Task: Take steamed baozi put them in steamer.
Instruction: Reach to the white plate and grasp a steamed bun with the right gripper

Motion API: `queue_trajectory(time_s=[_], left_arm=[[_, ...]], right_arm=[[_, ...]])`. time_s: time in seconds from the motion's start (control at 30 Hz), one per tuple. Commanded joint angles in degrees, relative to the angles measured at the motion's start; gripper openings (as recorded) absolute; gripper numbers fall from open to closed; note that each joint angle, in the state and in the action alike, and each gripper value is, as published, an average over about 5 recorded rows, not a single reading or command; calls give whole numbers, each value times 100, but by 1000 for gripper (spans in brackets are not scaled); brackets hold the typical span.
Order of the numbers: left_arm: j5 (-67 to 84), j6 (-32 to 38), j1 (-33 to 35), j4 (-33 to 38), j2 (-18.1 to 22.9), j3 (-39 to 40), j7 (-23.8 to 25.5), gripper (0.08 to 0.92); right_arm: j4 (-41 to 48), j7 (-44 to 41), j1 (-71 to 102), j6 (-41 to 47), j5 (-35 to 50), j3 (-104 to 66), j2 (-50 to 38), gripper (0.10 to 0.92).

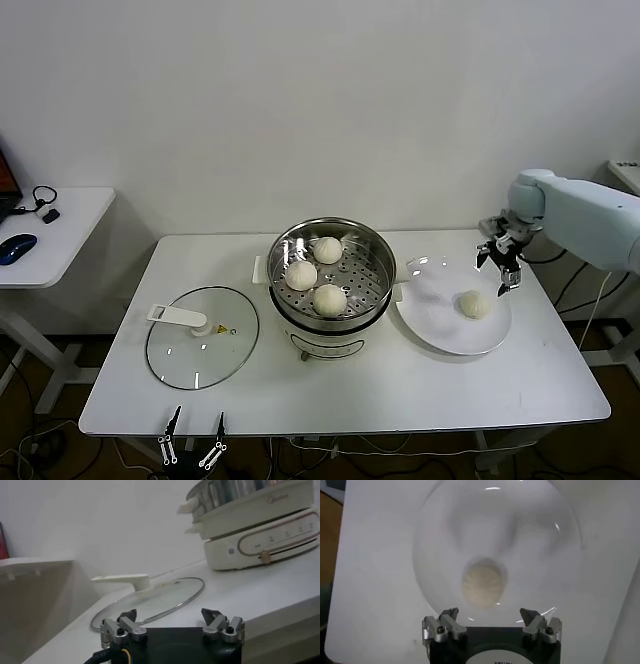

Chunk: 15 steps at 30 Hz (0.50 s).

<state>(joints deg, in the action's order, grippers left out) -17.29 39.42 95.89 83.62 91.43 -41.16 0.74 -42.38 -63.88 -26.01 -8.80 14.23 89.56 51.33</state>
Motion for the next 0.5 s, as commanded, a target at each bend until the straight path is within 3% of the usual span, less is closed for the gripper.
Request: queue_trajectory(time_s=[0.03,0.5], left_arm=[[-31,-35,6,-45,-20,-6,14,823],[-90,-47,31,-29,-34,2,15,823]], right_arm=[[720,-19,1012,-21,-484,-990,94,823],[1165,-6,1439,-160,-742,-1695,273,823]])
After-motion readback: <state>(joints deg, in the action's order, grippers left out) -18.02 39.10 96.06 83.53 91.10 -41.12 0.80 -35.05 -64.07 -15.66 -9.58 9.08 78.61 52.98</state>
